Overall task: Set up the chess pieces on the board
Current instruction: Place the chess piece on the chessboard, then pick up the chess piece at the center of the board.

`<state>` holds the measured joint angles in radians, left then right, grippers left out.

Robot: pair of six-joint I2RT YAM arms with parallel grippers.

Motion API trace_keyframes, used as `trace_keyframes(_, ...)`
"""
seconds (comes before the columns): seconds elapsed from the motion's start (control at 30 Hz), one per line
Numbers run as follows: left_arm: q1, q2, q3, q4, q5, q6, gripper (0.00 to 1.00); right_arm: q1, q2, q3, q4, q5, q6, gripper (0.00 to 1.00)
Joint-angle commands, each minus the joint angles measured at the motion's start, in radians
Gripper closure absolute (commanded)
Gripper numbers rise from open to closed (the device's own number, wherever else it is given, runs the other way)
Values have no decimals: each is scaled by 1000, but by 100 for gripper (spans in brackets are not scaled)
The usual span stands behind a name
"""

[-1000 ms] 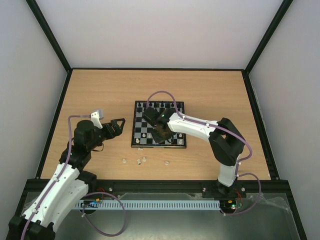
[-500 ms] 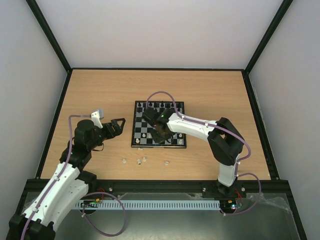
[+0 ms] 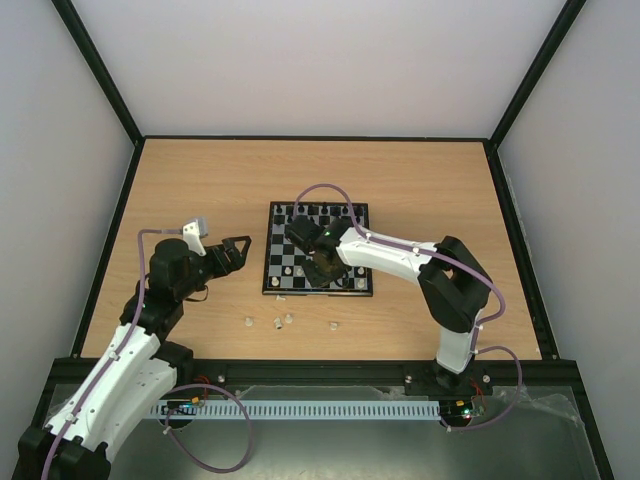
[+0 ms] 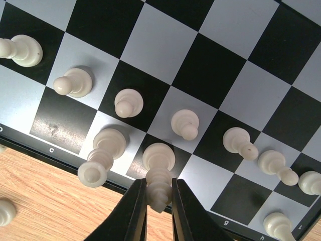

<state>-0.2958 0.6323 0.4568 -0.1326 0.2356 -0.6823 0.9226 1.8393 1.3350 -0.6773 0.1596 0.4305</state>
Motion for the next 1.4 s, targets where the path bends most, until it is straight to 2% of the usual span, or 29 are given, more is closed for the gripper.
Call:
trace_keyframes(0.0,7,4,-9,24,11,3,0,-5,-17,-26,-42,-17,-2,87)
trace_keyframes(0.4,6,17,-3,31,11,4,1,-5,-26,-19,-48,-8,-7,87)
trace_keyframes(0.5,7,21,-4,34,11,4,1,-5,-16,-16,-50,-8,-9,82)
trace_keyframes(0.73,6,31,-2,39,11,5,1,-5,-13,-4,-47,-5,-12,81)
trace_keyframes(0.83,6,35,-1,43,11,6,1,-5,-16,6,-49,-5,-12,75)
trace_keyframes(1.0,6,39,-3,46,10,6,1,-5,-42,17,-53,-5,-13,73)
trace_keyframes(1.13,6,42,-4,50,8,6,0,-5,-80,27,-69,7,-8,67)
trace_keyframes(1.37,6,48,7,26,-10,11,1,-4,-284,15,-113,68,24,51)
